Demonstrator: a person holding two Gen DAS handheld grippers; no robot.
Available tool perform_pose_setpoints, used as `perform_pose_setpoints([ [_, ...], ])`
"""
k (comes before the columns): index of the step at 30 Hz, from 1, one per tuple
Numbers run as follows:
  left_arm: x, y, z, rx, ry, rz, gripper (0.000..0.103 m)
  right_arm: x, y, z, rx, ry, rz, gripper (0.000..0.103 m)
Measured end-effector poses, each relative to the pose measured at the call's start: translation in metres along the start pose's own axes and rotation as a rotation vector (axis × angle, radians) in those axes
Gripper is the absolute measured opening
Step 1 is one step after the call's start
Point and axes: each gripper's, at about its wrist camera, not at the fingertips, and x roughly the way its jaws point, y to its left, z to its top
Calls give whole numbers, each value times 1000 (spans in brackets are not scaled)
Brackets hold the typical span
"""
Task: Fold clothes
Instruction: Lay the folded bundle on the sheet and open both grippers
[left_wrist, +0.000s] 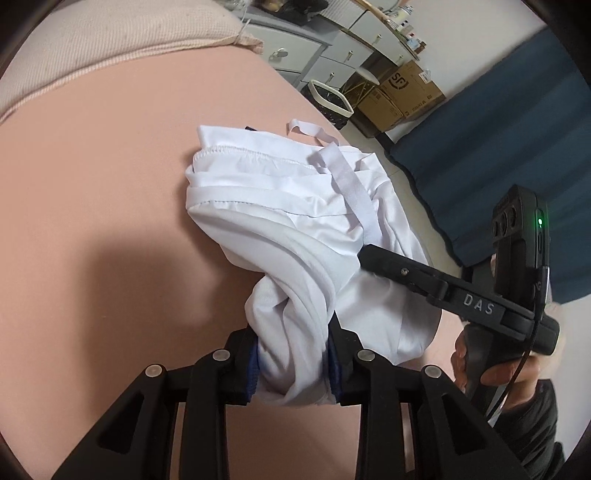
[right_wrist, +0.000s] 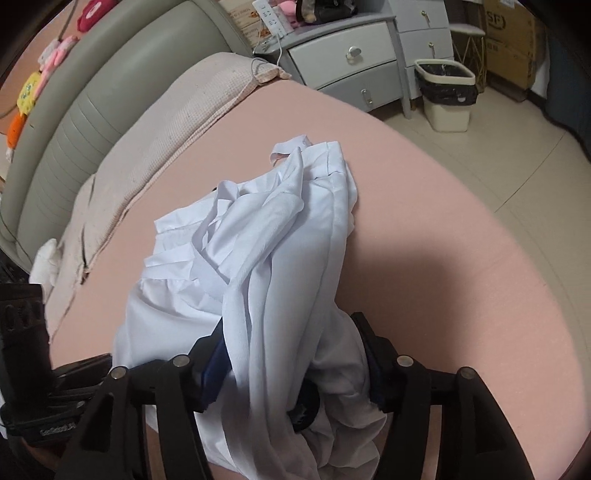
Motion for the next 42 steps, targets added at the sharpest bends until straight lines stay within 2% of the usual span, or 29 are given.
perform_pose_setpoints([
  [3,-4,3,-4,25,1,10,27,0,2,2,15,2,-25,67],
  [10,-23,14,-9,8,-7,10,27,-5,3,5,29,0,-95,67],
  [13,-47,13,-6,29,-64,31,27,-21,2,7,61,-20,-117,67],
  [17,-77,11,8,53,-151,34,27,-59,14,15,47,-131,-143,67],
  [21,-77,4,28,88,-191,9,27,-93,36,26,3,-245,-144,67],
  [23,-69,-2,34,114,-206,-1,27,-105,52,28,-55,-289,-141,62],
  [24,-64,-5,36,129,-208,0,27,-107,61,31,-100,-300,-146,43],
  [25,-59,-7,36,144,-206,1,27,-102,67,33,-134,-293,-151,31],
  [27,-48,-12,37,160,-191,-1,27,-89,79,37,-186,-268,-158,27],
  [28,-42,-12,38,160,-177,-6,27,-83,84,39,-212,-255,-161,20],
  [29,-35,-11,39,156,-159,-13,27,-76,90,41,-238,-242,-165,18],
  [32,-16,-6,40,130,-109,-28,27,-53,96,46,-263,-197,-166,18],
  [39,21,21,39,89,-39,11,27,6,69,41,-213,-66,-221,18],
  [42,31,30,37,86,-20,22,27,18,56,34,-187,-43,-215,18],
])
